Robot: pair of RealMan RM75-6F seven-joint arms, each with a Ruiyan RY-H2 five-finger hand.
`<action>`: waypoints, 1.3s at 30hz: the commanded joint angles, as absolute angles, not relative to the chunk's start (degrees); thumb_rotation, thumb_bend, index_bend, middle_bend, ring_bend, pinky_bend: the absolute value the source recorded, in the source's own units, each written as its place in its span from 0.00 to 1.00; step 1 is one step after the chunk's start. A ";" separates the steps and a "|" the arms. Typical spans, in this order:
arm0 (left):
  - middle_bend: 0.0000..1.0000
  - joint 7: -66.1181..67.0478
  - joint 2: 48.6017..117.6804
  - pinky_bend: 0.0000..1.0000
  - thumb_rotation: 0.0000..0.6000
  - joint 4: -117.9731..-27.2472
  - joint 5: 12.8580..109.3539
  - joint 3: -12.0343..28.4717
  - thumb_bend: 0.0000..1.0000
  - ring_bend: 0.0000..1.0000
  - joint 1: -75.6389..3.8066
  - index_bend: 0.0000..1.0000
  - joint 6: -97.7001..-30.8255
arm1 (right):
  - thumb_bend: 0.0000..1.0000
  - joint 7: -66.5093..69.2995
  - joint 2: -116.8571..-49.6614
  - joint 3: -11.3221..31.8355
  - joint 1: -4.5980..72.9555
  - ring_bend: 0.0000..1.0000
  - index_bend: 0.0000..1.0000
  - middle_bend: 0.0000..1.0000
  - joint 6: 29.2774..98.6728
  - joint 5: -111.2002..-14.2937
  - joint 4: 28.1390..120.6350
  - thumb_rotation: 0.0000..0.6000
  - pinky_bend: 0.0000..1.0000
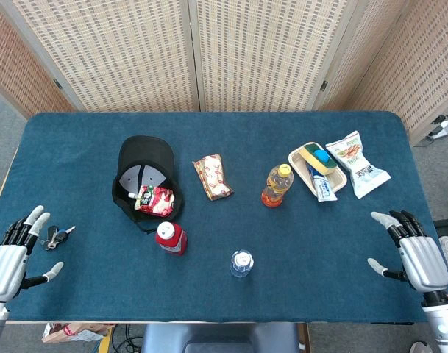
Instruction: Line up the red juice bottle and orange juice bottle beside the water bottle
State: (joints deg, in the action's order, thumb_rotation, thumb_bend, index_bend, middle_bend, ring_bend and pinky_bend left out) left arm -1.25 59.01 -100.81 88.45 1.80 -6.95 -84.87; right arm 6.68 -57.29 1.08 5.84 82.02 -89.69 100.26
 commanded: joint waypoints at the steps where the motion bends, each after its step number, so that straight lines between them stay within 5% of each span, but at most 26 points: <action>1: 0.00 -1.63 59.06 0.05 1.00 -100.91 88.71 1.60 0.19 0.00 -6.81 0.00 -84.95 | 0.20 6.61 -57.05 1.00 5.66 0.09 0.18 0.22 82.32 -89.88 100.58 1.00 0.08; 18: 0.00 -8.86 59.65 0.05 1.00 -97.73 91.61 0.96 0.19 0.00 -8.27 0.00 -83.48 | 0.20 5.77 -54.48 1.24 4.31 0.09 0.18 0.22 85.93 -91.67 103.15 1.00 0.08; 28: 0.00 -29.06 58.70 0.05 1.00 -91.20 97.05 0.26 0.19 0.00 -16.37 0.00 -75.46 | 0.20 5.11 -53.73 1.92 4.06 0.09 0.18 0.22 87.46 -92.36 104.31 1.00 0.08; 39: 0.01 -39.54 62.66 0.19 1.00 -87.69 96.77 1.87 0.19 0.10 -23.13 0.04 -70.98 | 0.20 4.84 -52.88 1.68 3.17 0.09 0.18 0.22 88.28 -92.30 105.17 1.00 0.08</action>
State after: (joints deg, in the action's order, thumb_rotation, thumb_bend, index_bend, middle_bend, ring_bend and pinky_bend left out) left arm -37.58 61.63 -88.45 96.92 1.52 -21.72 -72.18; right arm 4.84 -52.91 1.69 3.21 88.25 -92.31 105.14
